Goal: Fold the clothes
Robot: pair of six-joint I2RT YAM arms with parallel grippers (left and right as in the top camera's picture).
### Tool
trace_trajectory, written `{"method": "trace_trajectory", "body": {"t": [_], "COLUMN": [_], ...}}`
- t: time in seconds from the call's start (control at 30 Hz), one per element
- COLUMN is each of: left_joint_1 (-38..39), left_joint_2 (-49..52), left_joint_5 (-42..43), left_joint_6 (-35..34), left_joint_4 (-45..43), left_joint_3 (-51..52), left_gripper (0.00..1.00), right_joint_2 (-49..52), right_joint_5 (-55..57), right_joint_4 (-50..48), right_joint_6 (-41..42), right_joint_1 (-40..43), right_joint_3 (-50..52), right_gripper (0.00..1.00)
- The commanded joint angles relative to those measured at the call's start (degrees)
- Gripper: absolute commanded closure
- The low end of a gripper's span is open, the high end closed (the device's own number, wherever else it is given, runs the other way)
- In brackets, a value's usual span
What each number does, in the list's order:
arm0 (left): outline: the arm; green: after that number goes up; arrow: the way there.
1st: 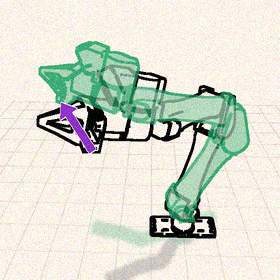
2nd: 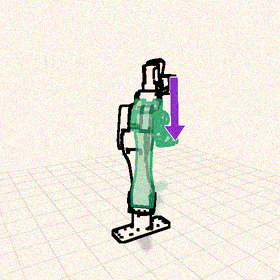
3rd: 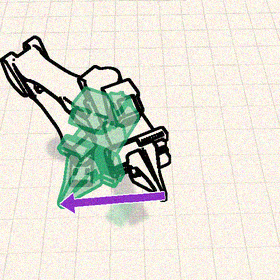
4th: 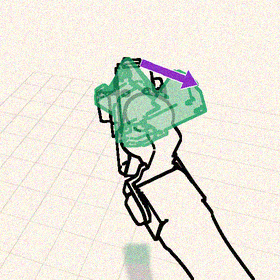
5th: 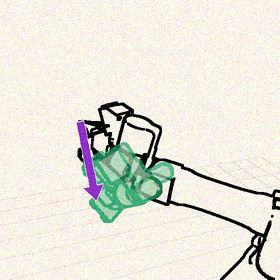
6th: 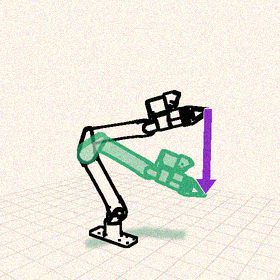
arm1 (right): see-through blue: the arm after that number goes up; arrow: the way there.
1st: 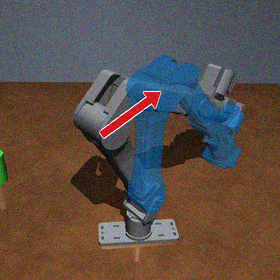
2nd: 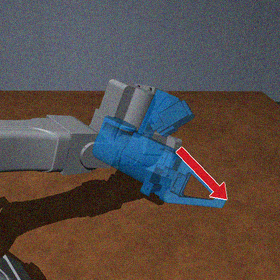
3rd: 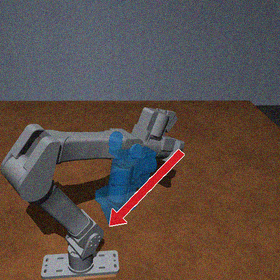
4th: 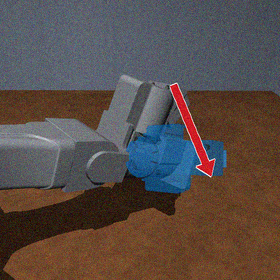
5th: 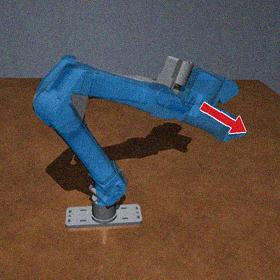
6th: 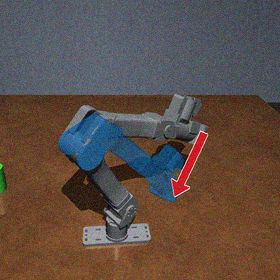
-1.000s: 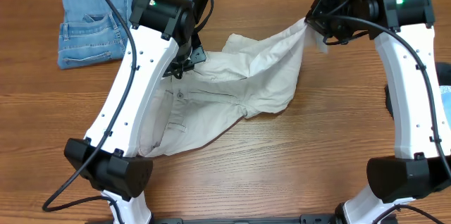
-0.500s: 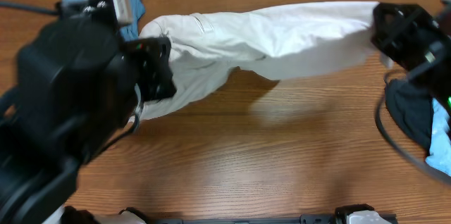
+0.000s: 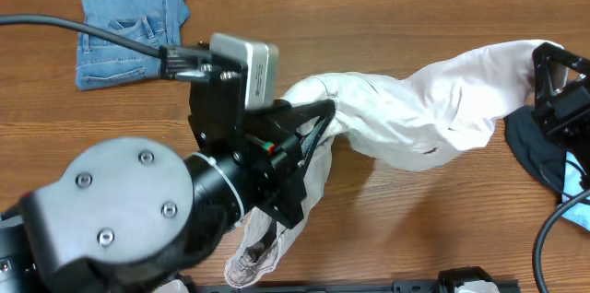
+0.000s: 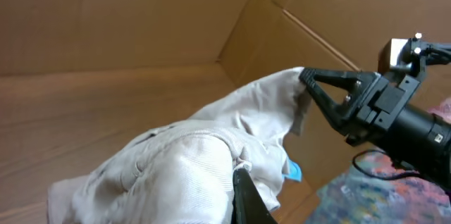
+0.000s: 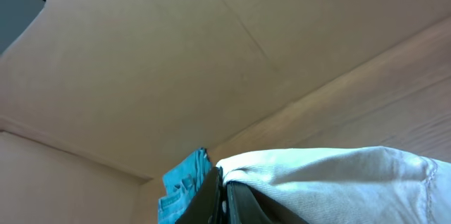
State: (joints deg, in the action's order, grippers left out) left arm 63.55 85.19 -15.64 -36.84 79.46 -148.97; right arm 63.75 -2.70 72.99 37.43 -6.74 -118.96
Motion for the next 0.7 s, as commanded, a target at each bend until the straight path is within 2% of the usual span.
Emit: {"method": "trace_trajectory", "body": {"t": [0.0,0.13,0.2,0.27,0.3,0.37,0.4,0.47,0.6,0.67], "left_joint_1": [1.84,1.62,1.62,0.83,-0.52,-8.39,-12.57,-16.04,-13.38,-8.87], "left_joint_2": [-0.57,-0.48,-0.31,0.31,0.7,2.58,3.89,6.27,9.57,9.64], "left_joint_5": [-7.82,-27.1,-37.68,-43.8,-44.7,-43.41,-41.2,-37.62,-29.57,-29.64], "left_joint_6": [3.85,3.8,1.6,-0.94,-1.07,-1.05,-0.57,1.42,9.07,10.03], "left_joint_4": [-3.21,-2.6,0.09,3.3,4.04,5.27,5.64,5.57,0.44,-1.31], "left_joint_3": [-0.9,-0.87,-0.87,-0.87,-0.85,-0.81,-0.81,-0.81,-0.81,-0.81], "left_gripper": [0.96,0.96,0.96,0.96,0.96,0.96,0.96,0.96,0.96,0.96], "right_joint_2": [-0.26,1.75,5.77,10.32,12.37,17.88,20.37,22.36,20.74,18.62], "right_joint_5": [0.57,0.72,0.44,-1.18,-2.12,-3.58,-3.37,-2.69,2.21,2.25], "right_joint_4": [-2.12,-4.48,-4.59,-5.05,-5.7,-7.28,-7.41,-7.37,-6.34,-4.5], "right_joint_6": [0.31,1.51,2.32,3.37,3.37,3.54,3.52,3.5,3.28,3.04], "right_joint_1": [0.11,0.11,0.11,0.11,0.09,0.09,0.11,0.11,0.11,0.11], "right_joint_3": [-0.83,-0.79,-0.79,-0.79,-0.76,-0.74,-0.74,-0.74,-0.74,-0.74], "right_gripper": [0.96,0.96,0.96,0.96,0.96,0.96,0.96,0.96,0.96,0.96]}}
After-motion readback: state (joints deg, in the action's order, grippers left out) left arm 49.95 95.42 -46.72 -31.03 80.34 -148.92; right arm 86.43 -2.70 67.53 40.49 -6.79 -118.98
